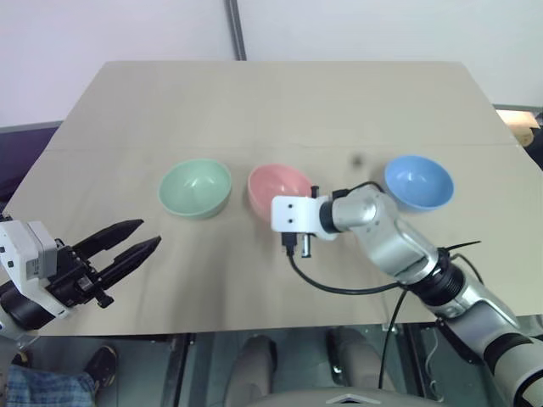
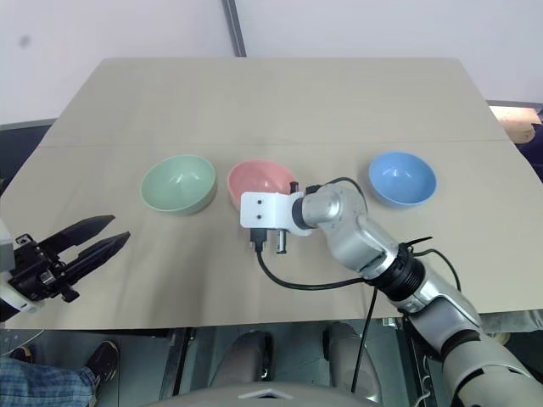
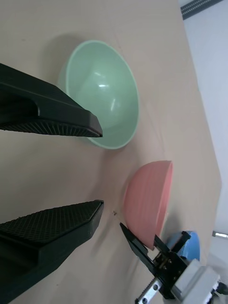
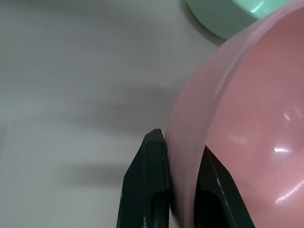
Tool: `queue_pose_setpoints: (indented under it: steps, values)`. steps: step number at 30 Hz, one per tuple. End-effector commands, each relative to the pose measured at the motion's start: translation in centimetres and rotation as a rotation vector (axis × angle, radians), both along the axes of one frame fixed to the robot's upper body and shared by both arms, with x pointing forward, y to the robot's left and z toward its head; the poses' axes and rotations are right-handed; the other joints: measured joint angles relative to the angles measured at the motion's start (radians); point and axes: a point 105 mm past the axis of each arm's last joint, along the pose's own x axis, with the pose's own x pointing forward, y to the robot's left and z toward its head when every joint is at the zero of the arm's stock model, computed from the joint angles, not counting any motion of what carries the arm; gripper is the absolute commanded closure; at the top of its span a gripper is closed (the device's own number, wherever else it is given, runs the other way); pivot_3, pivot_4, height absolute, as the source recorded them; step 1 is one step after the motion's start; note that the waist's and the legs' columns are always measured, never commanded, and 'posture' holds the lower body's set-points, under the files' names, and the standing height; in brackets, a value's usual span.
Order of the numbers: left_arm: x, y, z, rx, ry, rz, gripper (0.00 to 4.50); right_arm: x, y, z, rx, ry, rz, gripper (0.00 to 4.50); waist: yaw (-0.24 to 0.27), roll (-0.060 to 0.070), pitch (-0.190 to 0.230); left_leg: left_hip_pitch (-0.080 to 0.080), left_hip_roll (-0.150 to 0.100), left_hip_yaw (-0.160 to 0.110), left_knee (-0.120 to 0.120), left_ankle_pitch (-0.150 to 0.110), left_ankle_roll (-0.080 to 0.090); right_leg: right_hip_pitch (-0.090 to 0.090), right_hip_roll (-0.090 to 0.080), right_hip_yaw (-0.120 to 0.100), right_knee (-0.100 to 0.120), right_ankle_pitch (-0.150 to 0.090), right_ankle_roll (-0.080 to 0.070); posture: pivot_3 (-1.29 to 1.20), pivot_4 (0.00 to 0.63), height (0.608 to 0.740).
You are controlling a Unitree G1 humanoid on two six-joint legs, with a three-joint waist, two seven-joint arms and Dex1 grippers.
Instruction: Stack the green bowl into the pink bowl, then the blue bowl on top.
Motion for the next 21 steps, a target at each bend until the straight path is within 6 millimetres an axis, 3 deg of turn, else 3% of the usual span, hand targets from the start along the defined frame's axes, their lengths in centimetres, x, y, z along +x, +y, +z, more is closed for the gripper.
queue_pose_setpoints:
  steps: [1,8,15,21]
  values:
    - [-0.3,0.2,0.7,0.021,-0.013,-0.004,2.26,-0.3,0.5,0.6,0.019,-0.022,-0.014,4.48,0.000,0.000,0.000,0.000,0.000,0.000,0.000,0.000,0.000,0.000,0.000,0.000,0.000,0.000,0.000,0.00,0.150,0.740]
    - [-0.2,0.5,0.7,0.026,-0.013,0.006,2.26,-0.5,-0.5,0.1,-0.023,-0.008,-0.033,4.48,-0.001,0.000,0.000,0.000,0.000,-0.001,0.000,0.000,0.000,0.000,0.000,-0.001,0.000,0.000,0.000,0.00,0.150,0.740]
    - [-0.3,0.4,0.6,0.020,-0.011,0.005,2.26,-0.1,-1.2,0.1,-0.032,-0.008,-0.053,1.68,-0.002,0.000,0.000,0.000,0.000,-0.001,0.000,0.000,0.000,0.000,0.000,-0.001,0.000,0.000,0.000,0.00,0.150,0.740]
    - [-0.3,0.4,0.5,0.022,-0.011,0.005,2.26,-0.8,-2.6,2.3,0.029,0.097,-0.046,1.68,-0.003,0.000,0.000,-0.001,0.000,-0.001,0.000,0.000,0.000,0.000,0.000,-0.001,-0.001,0.000,0.000,0.00,0.150,0.740]
